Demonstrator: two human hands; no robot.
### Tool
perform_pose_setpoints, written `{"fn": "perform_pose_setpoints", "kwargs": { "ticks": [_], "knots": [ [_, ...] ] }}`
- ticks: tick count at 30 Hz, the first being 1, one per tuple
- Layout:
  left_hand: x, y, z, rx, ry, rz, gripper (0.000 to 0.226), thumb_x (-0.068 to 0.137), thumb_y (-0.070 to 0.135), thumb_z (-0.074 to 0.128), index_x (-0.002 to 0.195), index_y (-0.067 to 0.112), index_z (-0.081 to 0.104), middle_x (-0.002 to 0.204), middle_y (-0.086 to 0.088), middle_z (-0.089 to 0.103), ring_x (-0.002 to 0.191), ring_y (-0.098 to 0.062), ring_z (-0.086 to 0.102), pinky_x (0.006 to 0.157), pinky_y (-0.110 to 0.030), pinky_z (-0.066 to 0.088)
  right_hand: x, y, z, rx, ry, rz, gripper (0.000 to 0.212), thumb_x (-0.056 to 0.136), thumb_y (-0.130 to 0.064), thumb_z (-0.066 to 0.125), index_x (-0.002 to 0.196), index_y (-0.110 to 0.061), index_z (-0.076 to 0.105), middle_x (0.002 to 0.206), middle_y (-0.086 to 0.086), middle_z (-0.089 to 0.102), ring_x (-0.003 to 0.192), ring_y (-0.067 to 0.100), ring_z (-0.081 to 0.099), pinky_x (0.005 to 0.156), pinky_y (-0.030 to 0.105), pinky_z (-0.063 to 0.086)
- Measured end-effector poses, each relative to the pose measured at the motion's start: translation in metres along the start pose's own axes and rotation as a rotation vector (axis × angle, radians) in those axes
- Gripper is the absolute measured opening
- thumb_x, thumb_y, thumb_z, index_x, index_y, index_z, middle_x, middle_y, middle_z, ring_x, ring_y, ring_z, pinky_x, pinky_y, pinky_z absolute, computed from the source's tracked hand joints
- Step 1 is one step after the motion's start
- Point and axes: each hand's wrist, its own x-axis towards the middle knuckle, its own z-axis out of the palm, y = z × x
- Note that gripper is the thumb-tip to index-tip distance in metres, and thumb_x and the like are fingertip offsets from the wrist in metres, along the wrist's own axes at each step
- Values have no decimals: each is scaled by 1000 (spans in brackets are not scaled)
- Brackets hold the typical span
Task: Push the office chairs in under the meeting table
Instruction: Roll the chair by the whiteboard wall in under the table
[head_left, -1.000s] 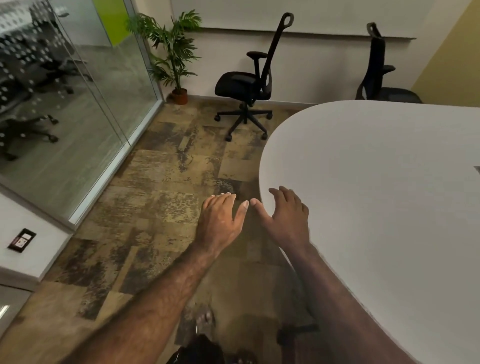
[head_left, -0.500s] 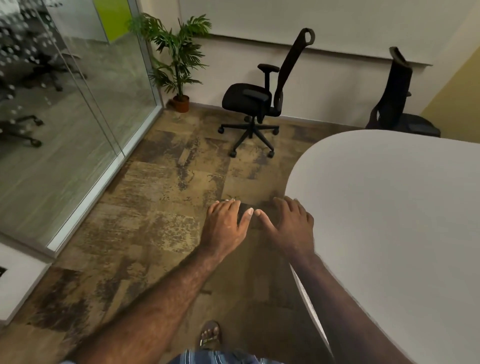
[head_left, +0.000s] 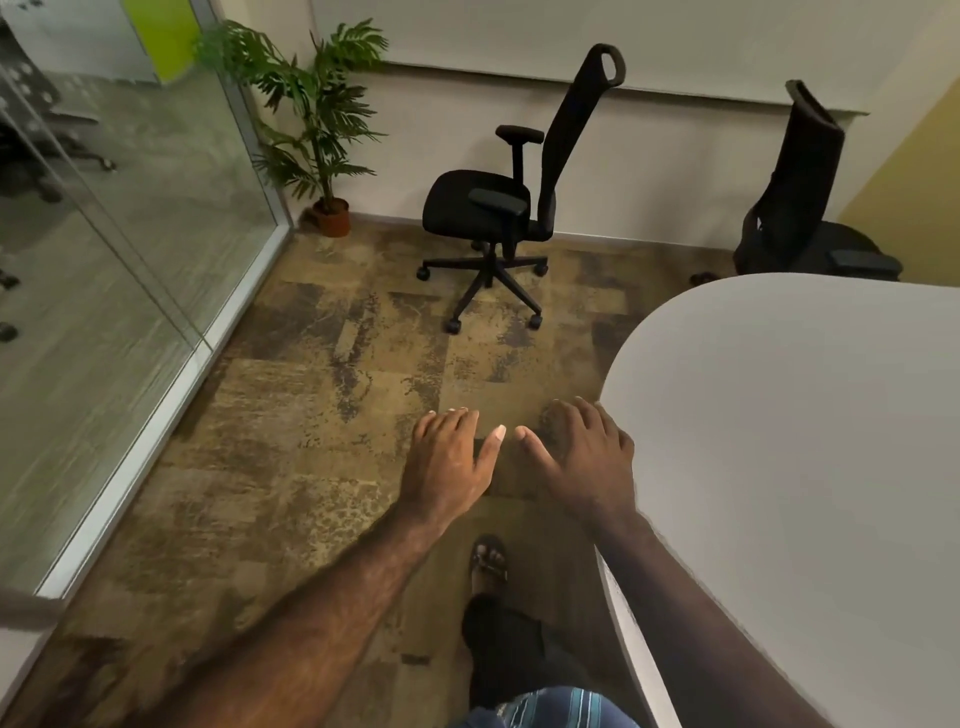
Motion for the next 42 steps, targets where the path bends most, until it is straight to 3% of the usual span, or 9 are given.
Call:
{"fn": "perform_pose_setpoints", "kwargs": {
  "ticks": [5, 15, 18, 25, 37, 42],
  "knots": [
    [87, -16, 27, 10, -40, 11, 62, 110, 55, 43, 139, 5, 65, 137, -11, 70, 131, -26, 62, 122, -47, 35, 92, 12, 15, 12, 2, 14, 97, 92, -92, 22, 165, -30, 41, 179, -1, 32, 167, 27, 20, 134, 59, 16],
    [278, -21, 65, 79, -93, 60, 59, 108, 54, 44, 126, 4, 70, 125, -13, 74, 120, -30, 66, 113, -49, 42, 253, 46, 26, -13, -39, 76, 112, 86, -101, 4, 170, -33, 33, 182, 0, 23, 170, 28, 12, 135, 60, 11],
    [321, -20, 74, 94, -115, 79, 61, 108, 55, 41, 124, 4, 71, 122, -12, 75, 117, -30, 67, 111, -48, 43, 293, 55, 29, -22, -49, 86, 110, 88, -100, 6, 170, -32, 34, 181, 2, 26, 169, 28, 14, 135, 60, 14],
    [416, -22, 105, 104, -208, 125, 64, 109, 57, 38, 134, 6, 67, 135, -11, 71, 129, -26, 62, 120, -48, 37, 385, 69, 38, -38, -22, 150, 105, 92, -100, 11, 170, -33, 34, 180, 2, 28, 169, 28, 15, 133, 60, 14],
    [631, -23, 170, 27, -279, 278, 61, 109, 54, 45, 135, 4, 67, 134, -13, 70, 130, -29, 62, 120, -49, 35, 564, 90, 35, -74, 26, 327, 105, 94, -99, 12, 170, -30, 35, 179, 3, 31, 168, 27, 17, 132, 59, 17],
    [713, -11, 188, 18, -305, 355, 67, 109, 60, 35, 137, 8, 65, 138, -10, 69, 134, -27, 59, 123, -48, 32, 625, 99, 17, -79, 96, 411, 106, 93, -99, 11, 168, -29, 39, 177, 3, 35, 167, 26, 21, 132, 58, 21]
  ]
}}
